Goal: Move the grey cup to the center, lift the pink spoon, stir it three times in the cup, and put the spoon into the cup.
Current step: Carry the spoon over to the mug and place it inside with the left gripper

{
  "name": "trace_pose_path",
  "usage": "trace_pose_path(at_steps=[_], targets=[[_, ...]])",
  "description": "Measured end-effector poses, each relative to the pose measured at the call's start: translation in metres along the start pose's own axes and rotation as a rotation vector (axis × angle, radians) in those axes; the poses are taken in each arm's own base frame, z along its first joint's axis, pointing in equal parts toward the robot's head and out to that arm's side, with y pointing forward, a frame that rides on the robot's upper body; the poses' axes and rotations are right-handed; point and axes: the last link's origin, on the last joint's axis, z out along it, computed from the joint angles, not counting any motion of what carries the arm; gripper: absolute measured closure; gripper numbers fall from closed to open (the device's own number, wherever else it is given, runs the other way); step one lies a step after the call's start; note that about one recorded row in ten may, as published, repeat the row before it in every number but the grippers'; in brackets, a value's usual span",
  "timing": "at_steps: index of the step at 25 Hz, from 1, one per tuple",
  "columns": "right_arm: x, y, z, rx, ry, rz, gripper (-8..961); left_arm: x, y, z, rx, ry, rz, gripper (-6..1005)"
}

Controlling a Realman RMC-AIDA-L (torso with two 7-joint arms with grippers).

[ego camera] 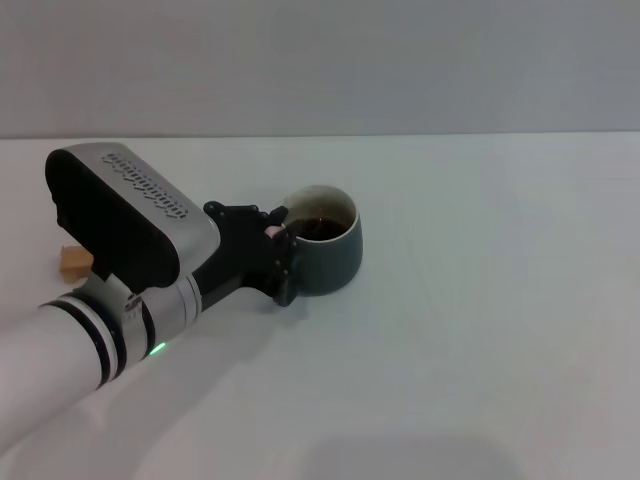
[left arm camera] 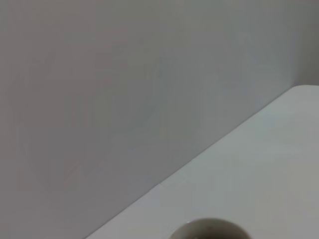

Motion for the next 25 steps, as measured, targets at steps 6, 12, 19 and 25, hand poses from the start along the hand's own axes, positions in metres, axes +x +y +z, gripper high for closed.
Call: trace_pose_path(at_steps=[6,12,19,25], targets=[[0.001,-0.001,-0.001,0.002,0.002,-0.002,955,0.002,-0.003,0.002,0.009,0.006,-0.003,852],[0.0,-0.001,0.0,0.002,0.001,-0.002,955,0.007,-0.004,0.006,0.006,0.018,0.01,852],[0.0,-0.001,0.0,0.001,0.003,-0.004,955,0.016,0.003,0.013,-0.013,0.039,0.033,852],[0.001,-0.002,0.0,0.002,0.003,-0.005,955,0.021,0.007,0.012,-0.02,0.046,0.046,853]])
